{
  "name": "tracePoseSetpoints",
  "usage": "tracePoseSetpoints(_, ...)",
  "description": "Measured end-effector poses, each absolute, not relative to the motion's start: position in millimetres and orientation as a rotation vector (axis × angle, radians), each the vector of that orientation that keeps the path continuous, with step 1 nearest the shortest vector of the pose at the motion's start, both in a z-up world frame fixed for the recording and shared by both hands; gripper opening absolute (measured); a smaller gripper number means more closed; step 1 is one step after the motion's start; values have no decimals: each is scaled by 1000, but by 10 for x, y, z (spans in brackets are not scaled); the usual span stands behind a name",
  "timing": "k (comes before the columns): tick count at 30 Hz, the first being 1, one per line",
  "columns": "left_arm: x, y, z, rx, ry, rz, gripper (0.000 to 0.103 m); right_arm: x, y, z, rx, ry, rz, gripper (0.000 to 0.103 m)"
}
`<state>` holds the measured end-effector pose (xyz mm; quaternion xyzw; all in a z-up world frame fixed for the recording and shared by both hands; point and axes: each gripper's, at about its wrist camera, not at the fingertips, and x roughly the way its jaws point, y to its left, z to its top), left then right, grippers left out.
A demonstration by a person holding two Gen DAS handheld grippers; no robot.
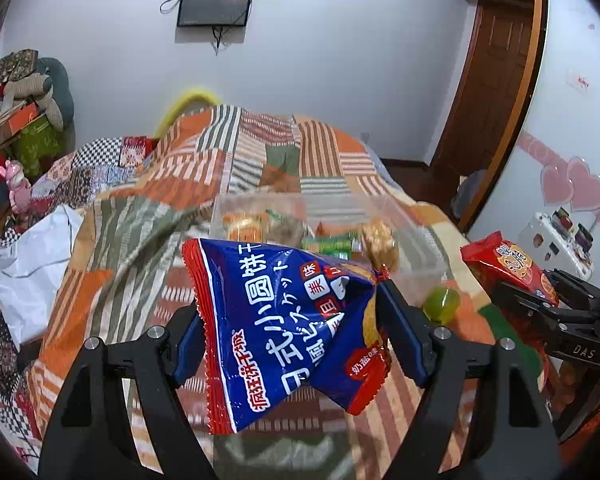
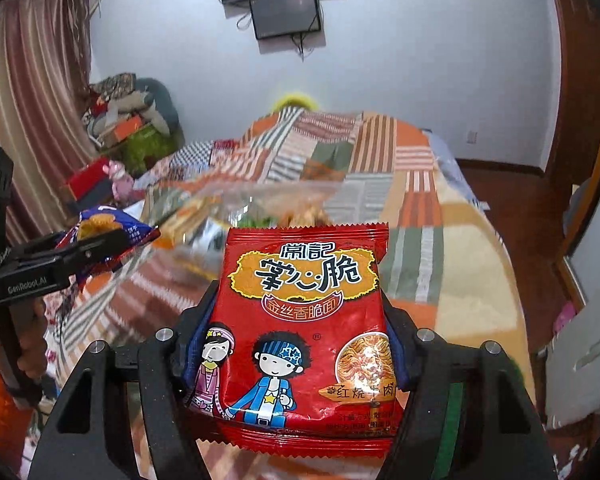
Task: Organize snacks
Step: 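Lift both bags, drop them into the clear box and open both tools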
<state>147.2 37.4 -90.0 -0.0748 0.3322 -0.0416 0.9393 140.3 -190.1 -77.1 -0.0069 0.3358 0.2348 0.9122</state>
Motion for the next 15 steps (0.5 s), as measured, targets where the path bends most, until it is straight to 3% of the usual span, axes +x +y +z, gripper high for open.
tracePoseSetpoints(15,2086,354,-768,-151,651,-83,78,1972,-1692,-494,-9,601,495,65)
